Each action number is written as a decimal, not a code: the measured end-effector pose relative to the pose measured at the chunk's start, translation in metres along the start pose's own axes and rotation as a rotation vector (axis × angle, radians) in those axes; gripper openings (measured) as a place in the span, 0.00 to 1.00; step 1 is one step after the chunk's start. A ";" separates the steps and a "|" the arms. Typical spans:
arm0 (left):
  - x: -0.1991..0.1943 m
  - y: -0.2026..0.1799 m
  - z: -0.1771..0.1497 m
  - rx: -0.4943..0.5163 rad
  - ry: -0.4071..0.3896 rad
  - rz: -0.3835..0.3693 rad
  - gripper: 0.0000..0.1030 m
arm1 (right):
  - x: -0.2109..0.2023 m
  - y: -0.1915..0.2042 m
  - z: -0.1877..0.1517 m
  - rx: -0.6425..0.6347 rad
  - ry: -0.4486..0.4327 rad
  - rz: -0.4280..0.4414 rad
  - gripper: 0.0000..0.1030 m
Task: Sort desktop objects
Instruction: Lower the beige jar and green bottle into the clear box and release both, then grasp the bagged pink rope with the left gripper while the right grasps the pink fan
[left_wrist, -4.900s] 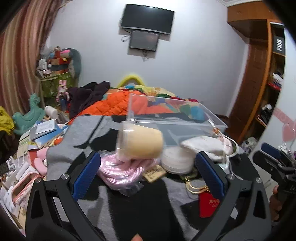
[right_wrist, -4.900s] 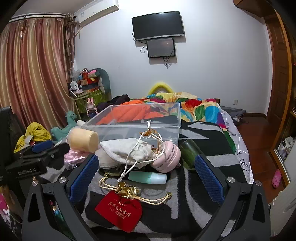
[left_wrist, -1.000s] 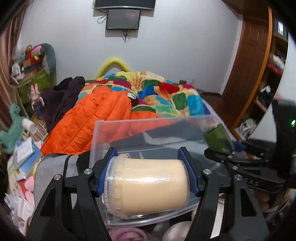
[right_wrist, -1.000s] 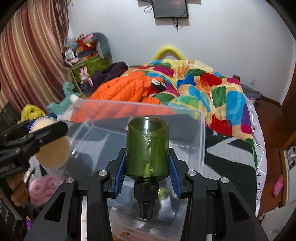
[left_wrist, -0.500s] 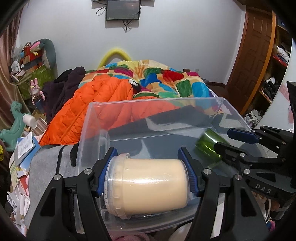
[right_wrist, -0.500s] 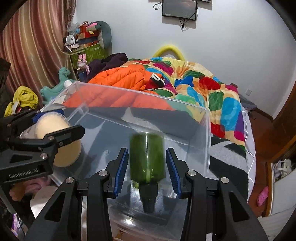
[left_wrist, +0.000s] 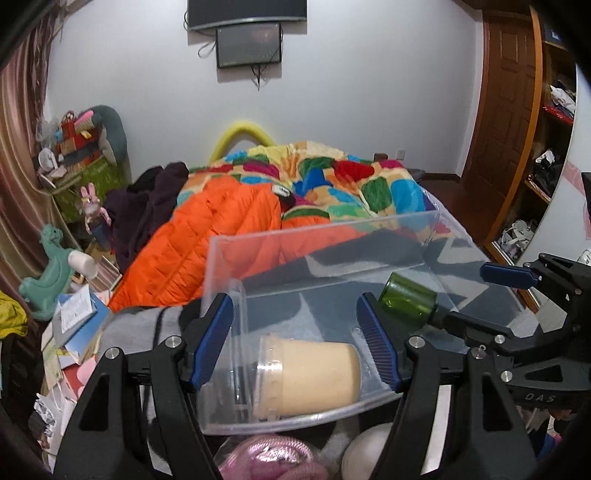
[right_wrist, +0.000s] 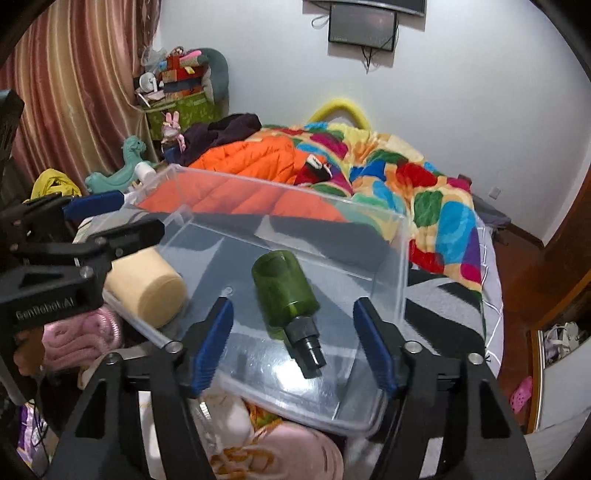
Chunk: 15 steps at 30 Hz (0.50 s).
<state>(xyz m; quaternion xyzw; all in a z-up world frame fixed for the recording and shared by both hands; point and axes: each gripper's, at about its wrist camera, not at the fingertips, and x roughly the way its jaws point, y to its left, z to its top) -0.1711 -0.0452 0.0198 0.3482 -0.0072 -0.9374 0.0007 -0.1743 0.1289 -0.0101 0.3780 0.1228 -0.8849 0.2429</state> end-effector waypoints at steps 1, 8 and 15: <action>-0.004 0.001 0.000 -0.001 -0.004 -0.002 0.71 | -0.004 0.000 0.000 0.000 -0.003 -0.003 0.64; -0.031 0.009 -0.008 -0.002 -0.020 0.001 0.74 | -0.036 0.002 -0.009 -0.028 -0.029 -0.042 0.66; -0.055 0.018 -0.037 0.063 0.003 0.056 0.79 | -0.057 0.013 -0.031 -0.105 -0.061 -0.093 0.77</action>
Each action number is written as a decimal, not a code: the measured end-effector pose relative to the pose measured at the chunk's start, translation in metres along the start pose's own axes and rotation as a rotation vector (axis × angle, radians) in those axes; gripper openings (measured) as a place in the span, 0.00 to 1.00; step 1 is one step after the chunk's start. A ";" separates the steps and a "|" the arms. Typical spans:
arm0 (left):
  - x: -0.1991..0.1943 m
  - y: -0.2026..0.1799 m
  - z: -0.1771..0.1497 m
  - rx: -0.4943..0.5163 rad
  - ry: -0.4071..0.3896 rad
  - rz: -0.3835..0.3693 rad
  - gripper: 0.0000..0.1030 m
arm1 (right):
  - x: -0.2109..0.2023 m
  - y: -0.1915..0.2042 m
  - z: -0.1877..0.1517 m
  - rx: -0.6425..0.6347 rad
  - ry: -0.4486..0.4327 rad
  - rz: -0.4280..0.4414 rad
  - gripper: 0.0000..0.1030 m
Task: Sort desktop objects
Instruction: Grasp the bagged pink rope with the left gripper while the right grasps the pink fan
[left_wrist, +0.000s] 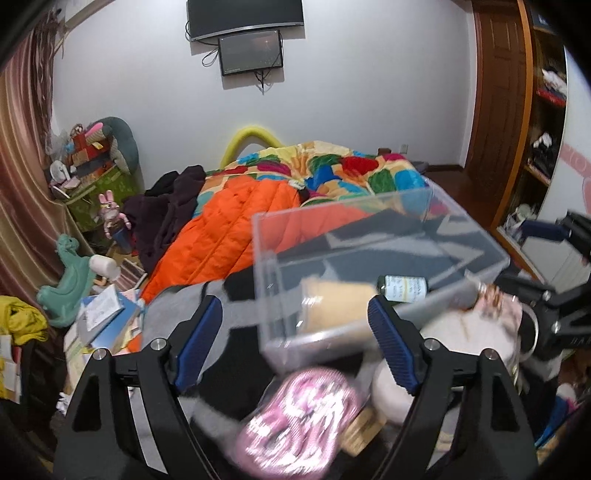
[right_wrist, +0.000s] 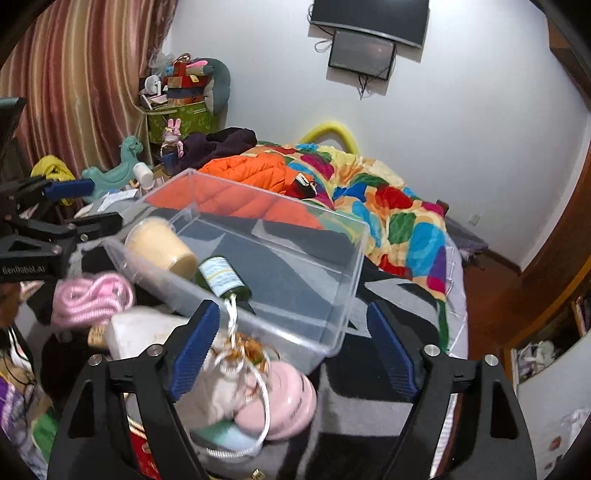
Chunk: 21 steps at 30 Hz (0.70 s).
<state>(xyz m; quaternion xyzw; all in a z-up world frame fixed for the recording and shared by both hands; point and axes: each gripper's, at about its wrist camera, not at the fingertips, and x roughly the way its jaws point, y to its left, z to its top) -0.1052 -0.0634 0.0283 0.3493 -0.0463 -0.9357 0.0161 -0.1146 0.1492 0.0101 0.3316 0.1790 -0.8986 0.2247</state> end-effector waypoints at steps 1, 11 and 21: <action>-0.003 0.001 -0.004 0.009 0.001 0.008 0.80 | -0.001 0.001 -0.003 -0.008 0.004 -0.004 0.77; -0.025 0.000 -0.040 0.059 0.023 -0.009 0.85 | -0.021 -0.006 -0.032 0.012 -0.002 -0.009 0.77; -0.008 -0.001 -0.074 0.179 0.106 0.026 0.89 | -0.016 -0.025 -0.066 0.056 0.084 -0.011 0.77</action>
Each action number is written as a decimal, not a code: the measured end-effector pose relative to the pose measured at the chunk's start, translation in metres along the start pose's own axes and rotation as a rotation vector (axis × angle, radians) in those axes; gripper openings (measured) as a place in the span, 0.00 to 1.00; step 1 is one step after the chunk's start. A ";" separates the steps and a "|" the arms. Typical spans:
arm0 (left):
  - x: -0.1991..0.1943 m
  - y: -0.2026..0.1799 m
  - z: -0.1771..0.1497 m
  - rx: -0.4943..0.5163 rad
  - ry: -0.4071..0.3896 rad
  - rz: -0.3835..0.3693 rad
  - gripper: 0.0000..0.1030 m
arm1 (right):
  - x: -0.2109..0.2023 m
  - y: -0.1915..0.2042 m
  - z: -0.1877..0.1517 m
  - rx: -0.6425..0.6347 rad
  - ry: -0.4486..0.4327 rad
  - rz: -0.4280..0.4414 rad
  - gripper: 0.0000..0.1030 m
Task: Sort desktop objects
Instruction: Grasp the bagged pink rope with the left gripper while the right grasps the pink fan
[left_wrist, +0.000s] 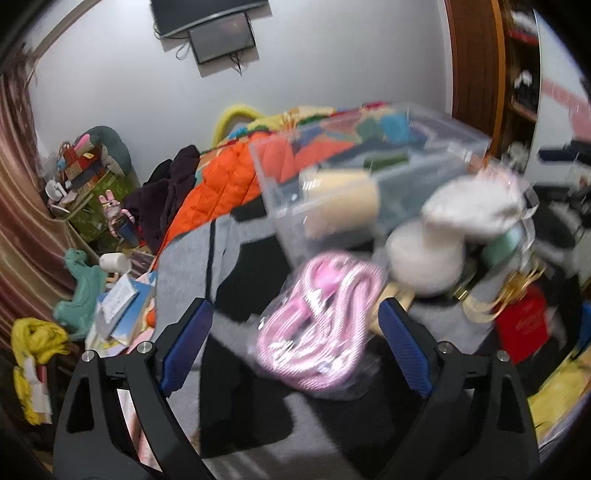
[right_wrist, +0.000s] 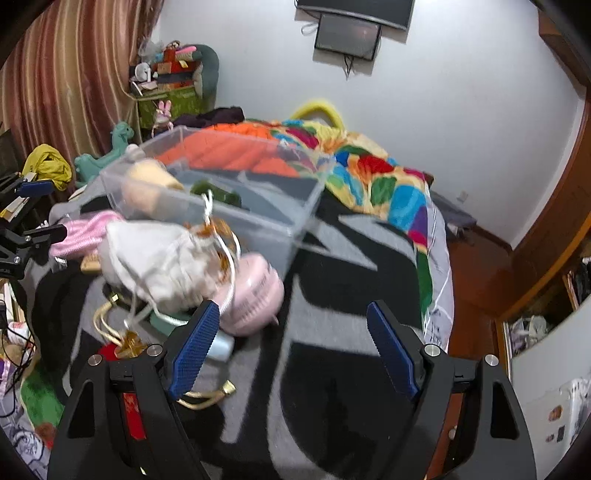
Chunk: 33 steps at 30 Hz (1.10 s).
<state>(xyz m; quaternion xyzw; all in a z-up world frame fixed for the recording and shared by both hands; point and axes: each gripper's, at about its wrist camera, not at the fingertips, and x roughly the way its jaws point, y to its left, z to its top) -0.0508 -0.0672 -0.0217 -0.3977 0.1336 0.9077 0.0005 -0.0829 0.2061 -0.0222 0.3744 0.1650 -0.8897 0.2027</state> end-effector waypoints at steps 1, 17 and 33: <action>0.005 -0.001 -0.003 0.024 0.013 0.009 0.89 | 0.002 -0.001 -0.003 0.001 0.010 0.007 0.77; 0.050 0.007 -0.011 0.139 0.075 -0.166 1.00 | 0.041 0.009 -0.004 -0.024 0.080 0.089 0.77; 0.062 0.019 -0.011 0.083 0.099 -0.351 0.93 | 0.063 0.017 0.005 0.004 0.088 0.199 0.58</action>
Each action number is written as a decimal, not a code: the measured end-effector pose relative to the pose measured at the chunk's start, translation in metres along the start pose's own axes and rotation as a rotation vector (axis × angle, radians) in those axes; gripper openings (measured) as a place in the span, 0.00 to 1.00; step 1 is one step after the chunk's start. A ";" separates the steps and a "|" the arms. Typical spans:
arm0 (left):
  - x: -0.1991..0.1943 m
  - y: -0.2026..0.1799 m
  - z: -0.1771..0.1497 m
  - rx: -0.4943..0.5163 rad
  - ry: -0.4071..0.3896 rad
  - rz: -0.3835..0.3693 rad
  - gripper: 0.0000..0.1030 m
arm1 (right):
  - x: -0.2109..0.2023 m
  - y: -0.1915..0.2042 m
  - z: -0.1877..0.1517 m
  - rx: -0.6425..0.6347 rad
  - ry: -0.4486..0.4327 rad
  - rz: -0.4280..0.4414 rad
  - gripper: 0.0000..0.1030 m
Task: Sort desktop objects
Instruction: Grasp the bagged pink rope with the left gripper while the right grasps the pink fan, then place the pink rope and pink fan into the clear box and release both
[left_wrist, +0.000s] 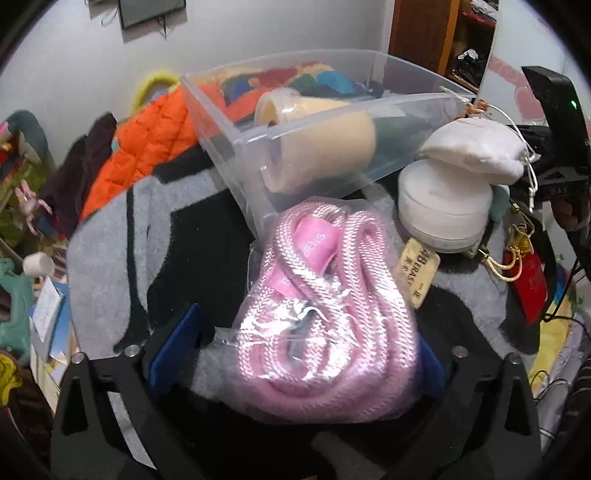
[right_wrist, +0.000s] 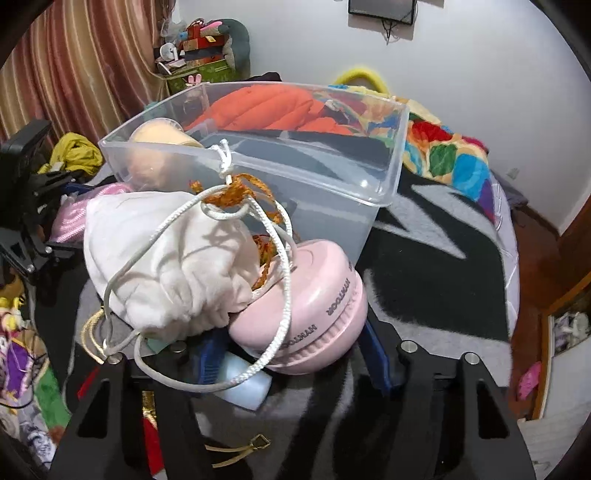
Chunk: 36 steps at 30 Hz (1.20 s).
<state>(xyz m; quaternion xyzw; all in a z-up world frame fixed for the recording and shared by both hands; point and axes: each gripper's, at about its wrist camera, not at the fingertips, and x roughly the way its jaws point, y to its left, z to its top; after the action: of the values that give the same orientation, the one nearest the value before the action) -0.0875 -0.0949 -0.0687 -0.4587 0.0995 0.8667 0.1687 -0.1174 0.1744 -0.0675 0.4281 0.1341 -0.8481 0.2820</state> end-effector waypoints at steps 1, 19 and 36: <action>-0.001 -0.001 -0.001 0.007 -0.007 0.002 0.85 | -0.001 0.000 -0.001 0.000 -0.002 -0.005 0.58; -0.032 -0.010 -0.009 -0.263 -0.001 0.020 0.65 | -0.044 -0.025 -0.015 0.109 -0.041 -0.003 0.58; -0.102 -0.021 0.019 -0.271 -0.205 0.092 0.64 | -0.082 -0.027 0.011 0.137 -0.148 0.006 0.58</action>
<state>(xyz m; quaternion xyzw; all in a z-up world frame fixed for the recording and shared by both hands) -0.0402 -0.0896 0.0257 -0.3815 -0.0152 0.9213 0.0745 -0.1018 0.2207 0.0040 0.3832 0.0531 -0.8836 0.2639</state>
